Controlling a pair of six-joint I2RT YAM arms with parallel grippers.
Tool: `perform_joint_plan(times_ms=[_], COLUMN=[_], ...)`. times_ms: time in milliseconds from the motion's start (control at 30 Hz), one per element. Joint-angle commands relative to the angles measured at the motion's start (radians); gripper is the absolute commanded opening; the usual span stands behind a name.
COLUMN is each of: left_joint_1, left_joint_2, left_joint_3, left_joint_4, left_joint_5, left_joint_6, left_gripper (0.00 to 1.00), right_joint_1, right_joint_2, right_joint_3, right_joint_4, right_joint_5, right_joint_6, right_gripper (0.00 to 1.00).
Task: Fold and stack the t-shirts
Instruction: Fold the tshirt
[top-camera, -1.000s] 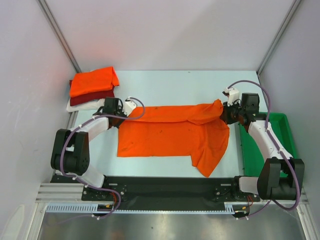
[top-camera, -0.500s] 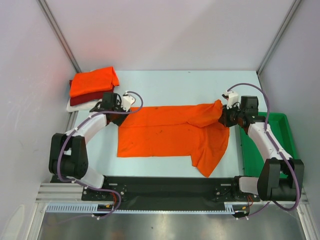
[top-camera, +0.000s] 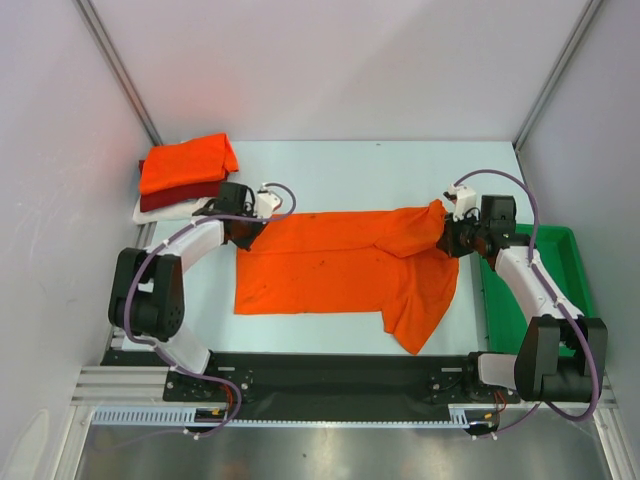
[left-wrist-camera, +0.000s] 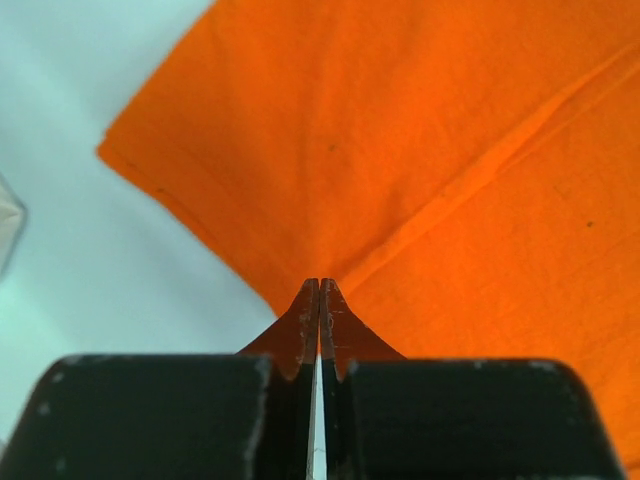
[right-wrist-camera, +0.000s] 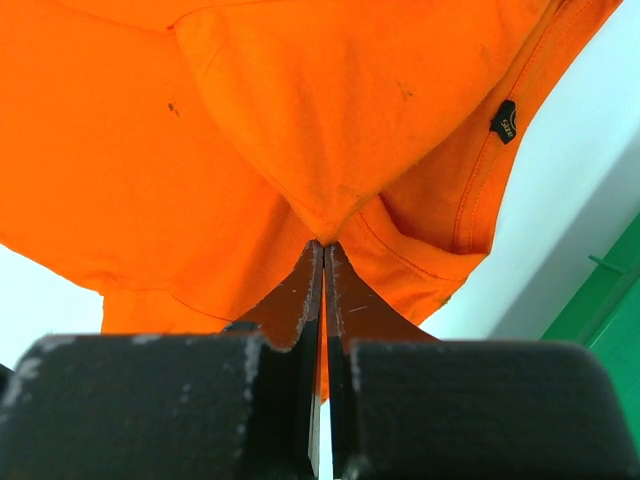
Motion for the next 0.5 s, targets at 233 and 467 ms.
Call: perform_joint_plan(times_ms=[233, 467], left_joint_1=[-0.025, -0.027], left_joint_2=[0.018, 0.046], left_joint_3=[-0.033, -0.026], left_joint_4=[0.021, 0.021], left_joint_5=[0.008, 0.025], left_joint_6=[-0.003, -0.032], left_gripper=[0.00, 0.00], right_joint_1=[-0.007, -0.007], right_joint_2=[-0.016, -0.017], right_joint_3=[-0.032, -0.051], right_joint_4=[0.041, 0.034], right_joint_5=[-0.032, -0.032], right_joint_6=[0.031, 0.023], right_gripper=[0.00, 0.00])
